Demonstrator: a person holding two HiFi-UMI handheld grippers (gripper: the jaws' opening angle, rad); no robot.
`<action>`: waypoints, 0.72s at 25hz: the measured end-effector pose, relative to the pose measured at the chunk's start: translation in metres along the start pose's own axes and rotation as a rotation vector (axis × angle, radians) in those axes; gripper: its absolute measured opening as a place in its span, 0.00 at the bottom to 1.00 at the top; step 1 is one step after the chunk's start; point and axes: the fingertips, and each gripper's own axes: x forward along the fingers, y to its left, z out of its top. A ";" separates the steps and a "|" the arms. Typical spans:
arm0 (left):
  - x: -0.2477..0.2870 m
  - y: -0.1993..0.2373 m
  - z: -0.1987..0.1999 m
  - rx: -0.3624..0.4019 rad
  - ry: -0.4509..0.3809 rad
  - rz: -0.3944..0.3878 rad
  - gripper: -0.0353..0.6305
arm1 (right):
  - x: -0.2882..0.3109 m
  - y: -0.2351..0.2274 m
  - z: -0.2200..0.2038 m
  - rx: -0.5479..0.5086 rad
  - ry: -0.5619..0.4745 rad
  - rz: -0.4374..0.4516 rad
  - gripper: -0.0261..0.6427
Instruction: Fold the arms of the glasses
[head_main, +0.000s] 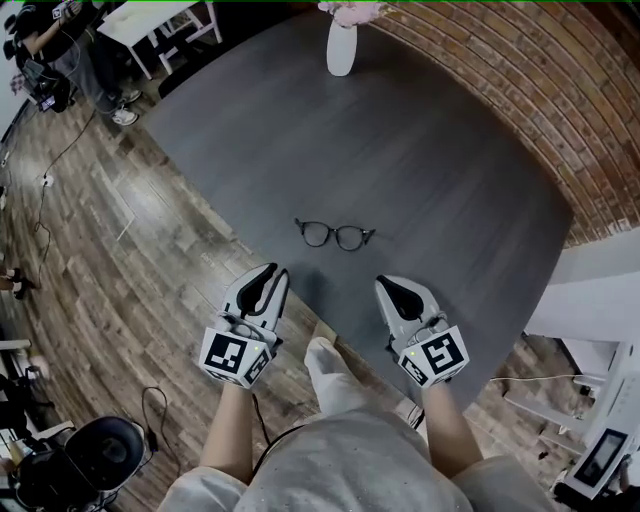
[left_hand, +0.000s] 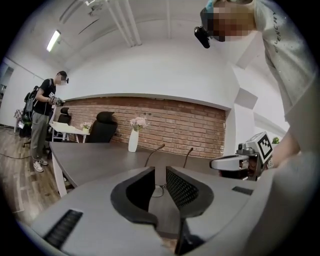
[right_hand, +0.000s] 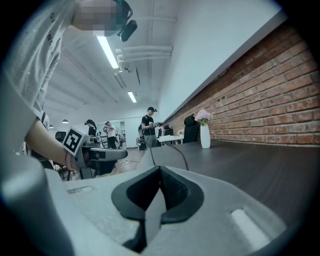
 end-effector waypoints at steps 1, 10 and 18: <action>0.007 0.004 -0.001 -0.005 0.009 -0.001 0.15 | 0.004 -0.006 -0.003 0.003 0.006 -0.005 0.04; 0.054 0.033 -0.013 0.034 0.041 -0.044 0.15 | 0.034 -0.035 -0.008 0.015 0.023 -0.024 0.04; 0.082 0.041 -0.016 0.086 0.070 -0.096 0.15 | 0.048 -0.053 -0.014 0.019 0.034 -0.082 0.09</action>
